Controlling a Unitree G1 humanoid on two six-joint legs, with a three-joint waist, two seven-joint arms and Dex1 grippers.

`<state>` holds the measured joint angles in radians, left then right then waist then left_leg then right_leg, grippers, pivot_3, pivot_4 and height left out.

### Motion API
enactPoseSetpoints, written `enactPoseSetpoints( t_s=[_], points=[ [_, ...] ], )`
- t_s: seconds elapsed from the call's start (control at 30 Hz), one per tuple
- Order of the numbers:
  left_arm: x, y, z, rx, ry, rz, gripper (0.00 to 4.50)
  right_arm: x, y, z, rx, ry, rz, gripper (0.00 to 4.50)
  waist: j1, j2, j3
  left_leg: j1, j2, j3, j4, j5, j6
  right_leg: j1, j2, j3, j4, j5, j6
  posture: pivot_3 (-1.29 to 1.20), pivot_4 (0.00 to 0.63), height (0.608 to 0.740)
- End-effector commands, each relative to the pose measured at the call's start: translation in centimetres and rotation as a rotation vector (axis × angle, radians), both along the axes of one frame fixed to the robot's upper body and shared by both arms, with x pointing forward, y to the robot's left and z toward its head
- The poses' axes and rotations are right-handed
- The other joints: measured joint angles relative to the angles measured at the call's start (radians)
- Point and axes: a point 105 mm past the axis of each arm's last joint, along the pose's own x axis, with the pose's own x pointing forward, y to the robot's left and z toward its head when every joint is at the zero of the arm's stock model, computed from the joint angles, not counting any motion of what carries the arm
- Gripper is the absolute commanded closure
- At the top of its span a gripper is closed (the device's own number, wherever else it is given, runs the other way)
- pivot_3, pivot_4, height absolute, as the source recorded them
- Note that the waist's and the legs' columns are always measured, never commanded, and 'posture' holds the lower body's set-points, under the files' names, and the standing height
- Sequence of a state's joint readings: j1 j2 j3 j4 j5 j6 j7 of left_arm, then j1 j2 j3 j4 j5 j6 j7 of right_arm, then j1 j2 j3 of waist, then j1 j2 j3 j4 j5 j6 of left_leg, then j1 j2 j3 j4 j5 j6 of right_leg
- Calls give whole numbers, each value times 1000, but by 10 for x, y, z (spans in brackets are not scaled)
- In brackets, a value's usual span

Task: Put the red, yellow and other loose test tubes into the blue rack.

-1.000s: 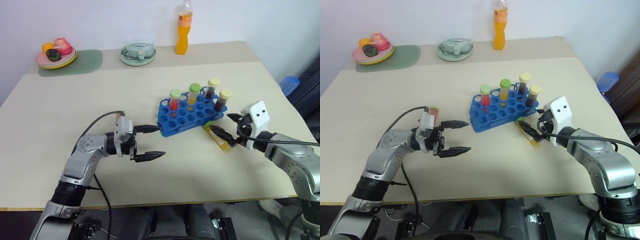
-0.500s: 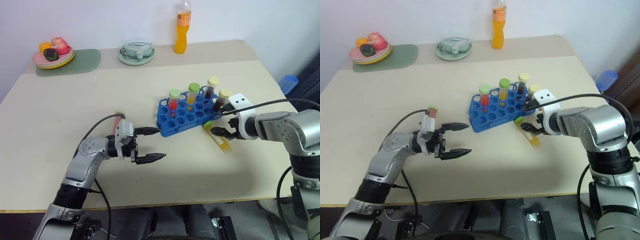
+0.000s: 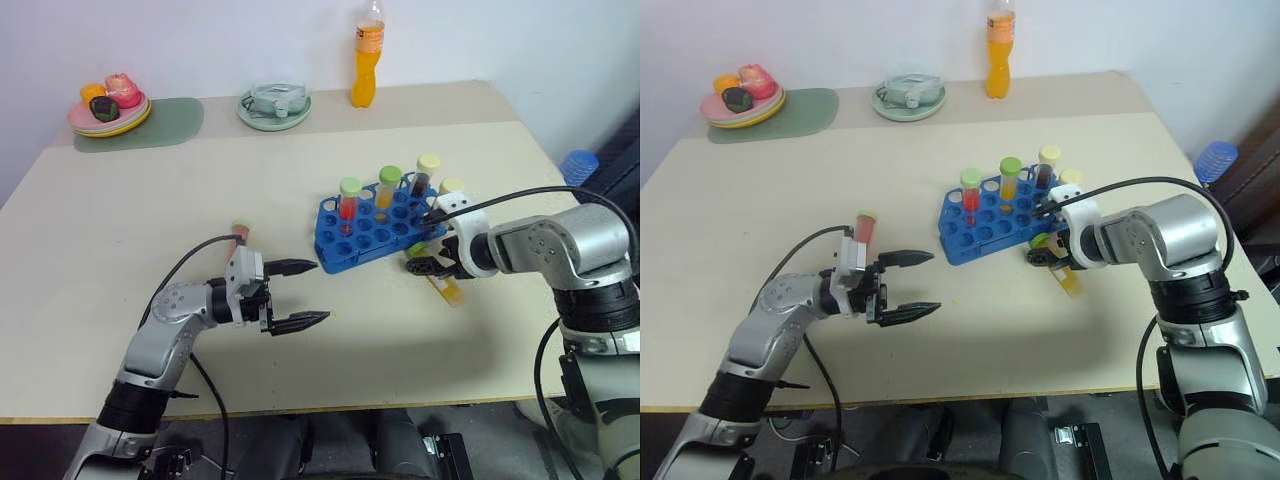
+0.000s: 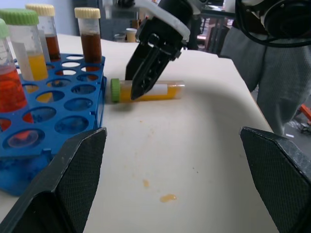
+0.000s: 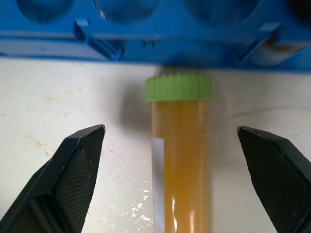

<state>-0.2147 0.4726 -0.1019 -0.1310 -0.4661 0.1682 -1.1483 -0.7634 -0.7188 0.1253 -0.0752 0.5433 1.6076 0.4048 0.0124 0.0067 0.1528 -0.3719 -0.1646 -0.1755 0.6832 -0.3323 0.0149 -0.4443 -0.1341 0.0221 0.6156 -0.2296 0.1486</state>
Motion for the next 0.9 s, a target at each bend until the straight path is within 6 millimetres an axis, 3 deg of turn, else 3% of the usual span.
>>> enactPoseSetpoints(
  t_s=[0.03,0.13,0.2,0.33,0.4,0.67,0.9],
  points=[
    [-2,3,10,-13,-34,7,0,3,0,2,-22,-14,12,36,0,0,0,0,0,0,0,0,0,0,0,0,0,0,0,0,150,740],
    [-3,3,10,-13,-32,10,0,3,-5,-9,-38,4,-2,36,0,-1,-1,0,0,0,0,0,0,0,0,0,0,0,0,0,150,740],
    [-3,3,10,-12,-31,10,0,3,-8,-15,-55,7,-9,855,0,-3,-2,1,0,0,0,0,0,1,0,0,0,0,0,0,150,740],
    [-3,4,11,-8,-31,12,0,4,-10,-18,-70,1,-4,2968,-1,-4,-3,1,0,0,0,0,0,1,0,0,0,0,0,0,150,740],
    [-2,4,11,-4,-36,21,0,4,-10,-18,-77,-7,1,3683,-2,-4,-3,2,0,0,0,0,0,1,0,0,0,0,0,0,150,740],
    [3,6,11,-5,-43,53,0,-1,-10,-14,-129,-82,105,3683,1,-6,-4,2,0,0,0,0,0,2,0,0,0,0,0,0,150,740],
    [17,12,13,-18,-93,154,0,-34,27,15,121,-264,479,3683,3,-7,-4,1,0,-1,0,0,0,1,0,-1,-1,0,0,0,150,740]
  ],
)
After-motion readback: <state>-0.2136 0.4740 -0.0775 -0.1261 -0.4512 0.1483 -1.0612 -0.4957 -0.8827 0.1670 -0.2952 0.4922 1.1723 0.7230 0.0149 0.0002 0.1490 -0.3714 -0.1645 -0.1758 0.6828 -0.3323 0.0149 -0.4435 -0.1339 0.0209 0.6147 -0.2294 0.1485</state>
